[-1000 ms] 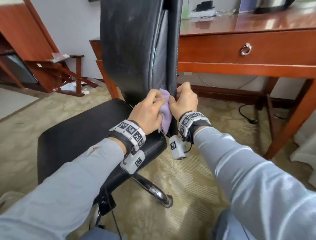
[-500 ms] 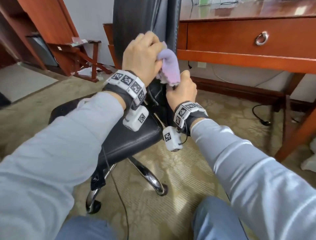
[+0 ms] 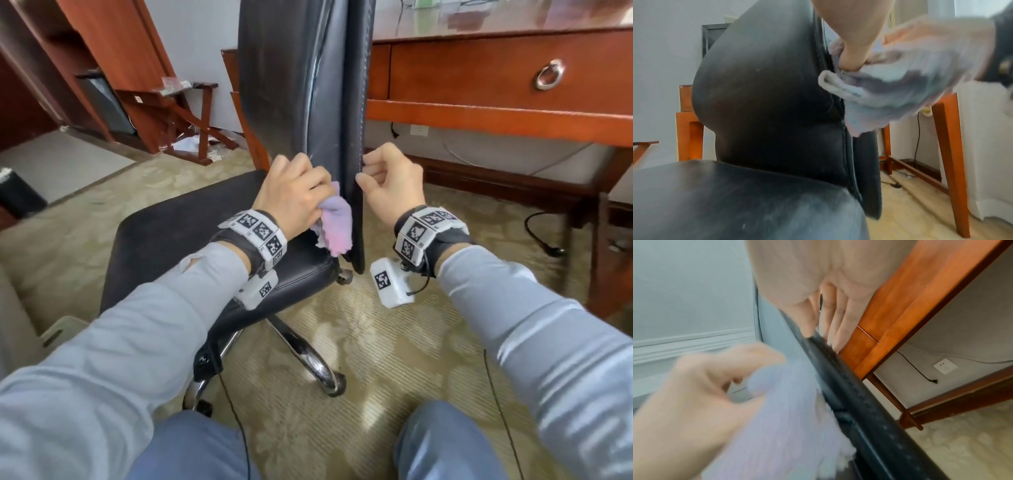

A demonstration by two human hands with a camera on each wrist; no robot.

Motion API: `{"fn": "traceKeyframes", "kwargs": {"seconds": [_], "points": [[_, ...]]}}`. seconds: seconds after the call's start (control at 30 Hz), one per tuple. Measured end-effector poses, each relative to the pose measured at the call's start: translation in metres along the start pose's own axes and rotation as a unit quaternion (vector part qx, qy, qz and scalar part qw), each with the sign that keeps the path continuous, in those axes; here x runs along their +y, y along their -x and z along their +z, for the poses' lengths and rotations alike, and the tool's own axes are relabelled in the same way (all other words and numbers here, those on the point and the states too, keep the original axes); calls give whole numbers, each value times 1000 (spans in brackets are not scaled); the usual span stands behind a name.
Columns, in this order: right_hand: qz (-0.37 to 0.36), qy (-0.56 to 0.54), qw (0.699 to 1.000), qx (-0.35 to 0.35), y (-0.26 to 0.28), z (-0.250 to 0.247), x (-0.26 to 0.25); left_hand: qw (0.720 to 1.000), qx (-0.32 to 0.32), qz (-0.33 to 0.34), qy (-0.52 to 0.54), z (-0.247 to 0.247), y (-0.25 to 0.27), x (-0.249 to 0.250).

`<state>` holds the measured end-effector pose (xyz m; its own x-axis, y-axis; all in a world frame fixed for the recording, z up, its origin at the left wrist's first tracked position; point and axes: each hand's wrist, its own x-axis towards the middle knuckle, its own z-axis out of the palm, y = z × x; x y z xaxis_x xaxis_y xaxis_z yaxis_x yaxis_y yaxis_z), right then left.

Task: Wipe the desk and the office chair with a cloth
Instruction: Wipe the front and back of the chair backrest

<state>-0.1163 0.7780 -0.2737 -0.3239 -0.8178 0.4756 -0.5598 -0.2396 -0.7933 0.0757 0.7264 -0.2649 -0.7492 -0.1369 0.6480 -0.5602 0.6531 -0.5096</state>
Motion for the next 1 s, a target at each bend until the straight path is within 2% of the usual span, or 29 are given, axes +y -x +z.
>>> {"fn": "traceKeyframes", "kwargs": {"seconds": [0.07, 0.13, 0.3, 0.4, 0.5, 0.6, 0.7, 0.77, 0.9, 1.0], "points": [[5, 1, 1000, -28, -7, -10, -4, 999, -32, 2, 11, 6, 5, 4], [8, 28, 999, -43, -18, -16, -11, 997, -38, -29, 66, 9, 5, 11], [-17, 91, 995, -47, -31, -15, -22, 968, -81, -161, 172, 12, 24, 45], [-41, 116, 991, -51, -33, -15, -23, 946, -107, -244, 184, 14, 26, 67], [-53, 124, 989, -55, -34, -13, -24, 933, -119, -294, 172, 11, 19, 80], [-63, 130, 988, -60, -34, -14, -23, 935, -121, -309, 123, 9, 18, 75], [-48, 144, 986, -71, -40, -16, -28, 944, -159, -272, 101, 0, 17, 68], [-43, 169, 981, -80, -46, -15, -33, 948, -143, -266, 98, -14, 7, 52], [-65, 206, 973, -78, -46, -12, -36, 953, -51, -290, 66, -42, -37, 10], [-74, 224, 968, -83, -44, -14, -38, 947, -27, -315, 64, -33, -33, 20]]}}
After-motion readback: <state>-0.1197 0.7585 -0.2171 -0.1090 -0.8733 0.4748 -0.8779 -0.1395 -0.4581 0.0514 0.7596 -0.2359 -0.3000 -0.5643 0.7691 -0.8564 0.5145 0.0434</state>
